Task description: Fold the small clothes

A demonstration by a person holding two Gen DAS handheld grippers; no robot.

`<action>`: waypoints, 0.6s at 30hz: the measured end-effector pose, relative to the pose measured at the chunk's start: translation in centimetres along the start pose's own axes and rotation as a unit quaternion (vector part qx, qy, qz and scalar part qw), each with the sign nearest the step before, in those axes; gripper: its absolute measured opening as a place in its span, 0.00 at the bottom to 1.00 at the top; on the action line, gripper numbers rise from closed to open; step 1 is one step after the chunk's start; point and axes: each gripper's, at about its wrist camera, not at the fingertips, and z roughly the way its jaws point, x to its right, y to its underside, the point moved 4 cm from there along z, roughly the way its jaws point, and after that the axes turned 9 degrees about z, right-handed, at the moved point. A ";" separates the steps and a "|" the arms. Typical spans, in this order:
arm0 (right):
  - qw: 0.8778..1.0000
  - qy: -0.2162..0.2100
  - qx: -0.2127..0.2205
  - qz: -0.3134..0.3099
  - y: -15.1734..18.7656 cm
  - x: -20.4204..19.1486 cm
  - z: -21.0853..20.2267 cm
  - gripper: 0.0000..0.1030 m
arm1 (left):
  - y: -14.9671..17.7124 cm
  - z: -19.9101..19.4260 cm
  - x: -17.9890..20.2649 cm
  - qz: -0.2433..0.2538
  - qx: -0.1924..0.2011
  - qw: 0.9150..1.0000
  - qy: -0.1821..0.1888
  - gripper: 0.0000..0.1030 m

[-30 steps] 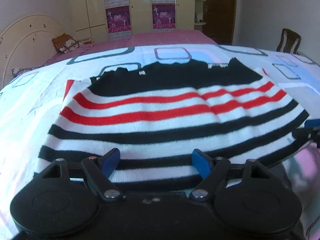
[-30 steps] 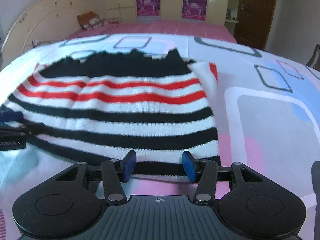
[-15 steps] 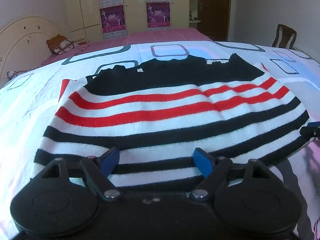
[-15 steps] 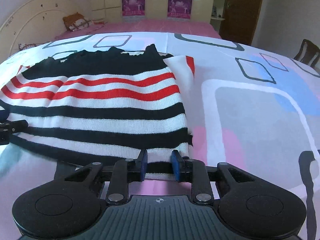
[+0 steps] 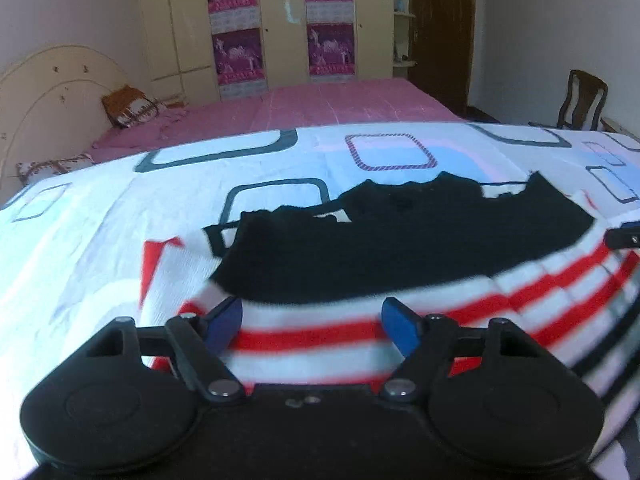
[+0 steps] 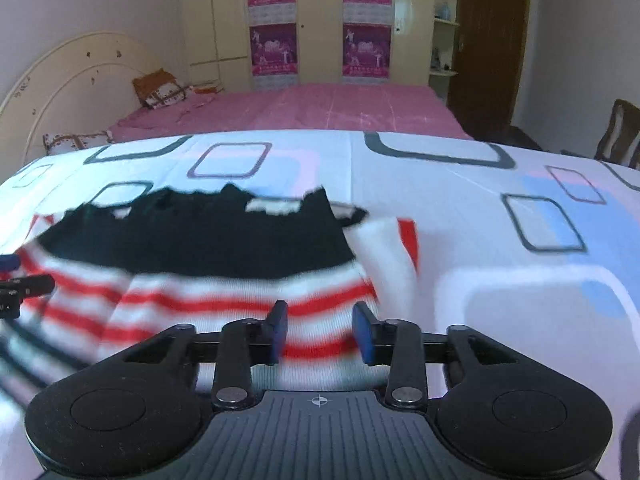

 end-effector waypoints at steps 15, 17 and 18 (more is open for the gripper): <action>0.999 0.024 -0.024 0.038 -0.5 2.8 2.1 0.38 | -0.4 -0.5 3.4 -0.001 0.026 0.999 0.033 0.79; 0.998 0.038 -0.045 0.020 0.3 2.7 3.0 0.38 | 0.1 0.6 5.2 0.013 0.001 1.000 0.026 0.83; 0.998 0.035 -0.045 0.019 0.4 2.8 3.1 0.38 | 0.2 0.9 5.6 0.014 0.003 1.000 0.014 0.85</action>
